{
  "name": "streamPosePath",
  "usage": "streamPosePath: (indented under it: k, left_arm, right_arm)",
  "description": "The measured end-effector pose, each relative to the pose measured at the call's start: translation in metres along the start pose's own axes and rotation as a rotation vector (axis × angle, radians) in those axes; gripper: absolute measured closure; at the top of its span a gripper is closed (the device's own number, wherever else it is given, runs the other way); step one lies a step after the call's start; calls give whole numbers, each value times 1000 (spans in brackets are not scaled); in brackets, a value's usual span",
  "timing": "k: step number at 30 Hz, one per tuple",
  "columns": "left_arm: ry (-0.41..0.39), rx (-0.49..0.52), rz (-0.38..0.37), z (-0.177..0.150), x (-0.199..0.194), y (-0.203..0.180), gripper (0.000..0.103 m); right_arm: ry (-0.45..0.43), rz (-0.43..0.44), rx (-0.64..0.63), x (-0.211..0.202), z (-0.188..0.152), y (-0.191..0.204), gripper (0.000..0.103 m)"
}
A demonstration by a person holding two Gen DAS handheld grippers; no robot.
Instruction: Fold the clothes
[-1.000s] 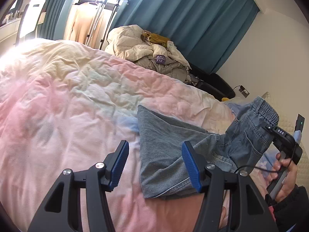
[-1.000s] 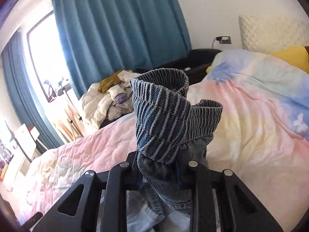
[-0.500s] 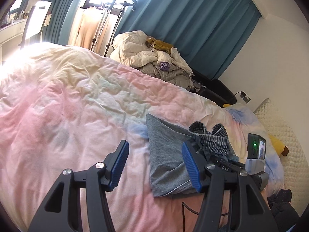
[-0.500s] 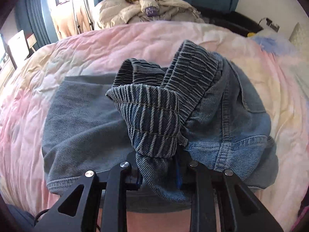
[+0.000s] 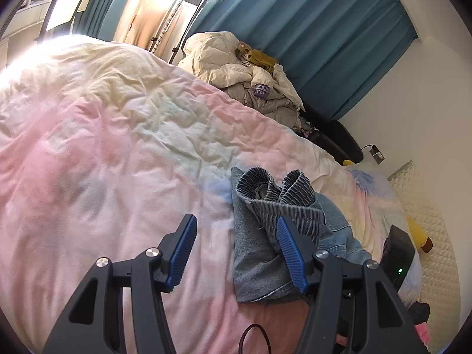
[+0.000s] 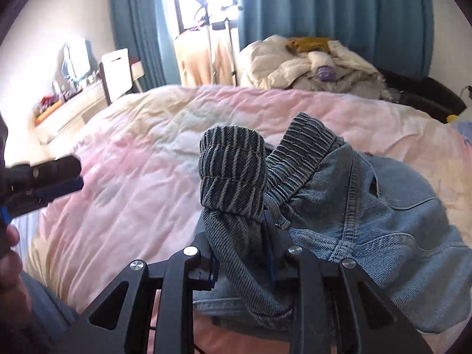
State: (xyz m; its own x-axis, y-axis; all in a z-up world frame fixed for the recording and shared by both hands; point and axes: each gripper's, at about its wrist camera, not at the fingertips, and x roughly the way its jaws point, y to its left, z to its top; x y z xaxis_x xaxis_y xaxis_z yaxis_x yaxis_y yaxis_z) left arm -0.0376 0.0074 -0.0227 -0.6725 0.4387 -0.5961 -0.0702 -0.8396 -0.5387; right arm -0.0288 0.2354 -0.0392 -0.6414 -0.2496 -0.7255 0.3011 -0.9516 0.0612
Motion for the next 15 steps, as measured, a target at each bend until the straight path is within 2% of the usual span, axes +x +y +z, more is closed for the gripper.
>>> streamPosePath:
  k: [3, 6, 8, 12, 15]
  left_arm:
    - [13, 13, 3, -2, 7, -2, 44]
    - [22, 28, 3, -4, 11, -3, 44]
    - [22, 31, 1, -5, 12, -3, 44]
    - [1, 35, -40, -3, 10, -2, 44]
    - [0, 68, -80, -3, 11, -9, 44]
  right_arm:
    - [62, 5, -40, 15, -13, 9, 76]
    - [55, 8, -31, 13, -12, 6, 65]
    - [85, 84, 0, 17, -3, 2, 37]
    - [74, 183, 83, -3, 1, -7, 36]
    - [-7, 265, 229, -27, 6, -34, 36]
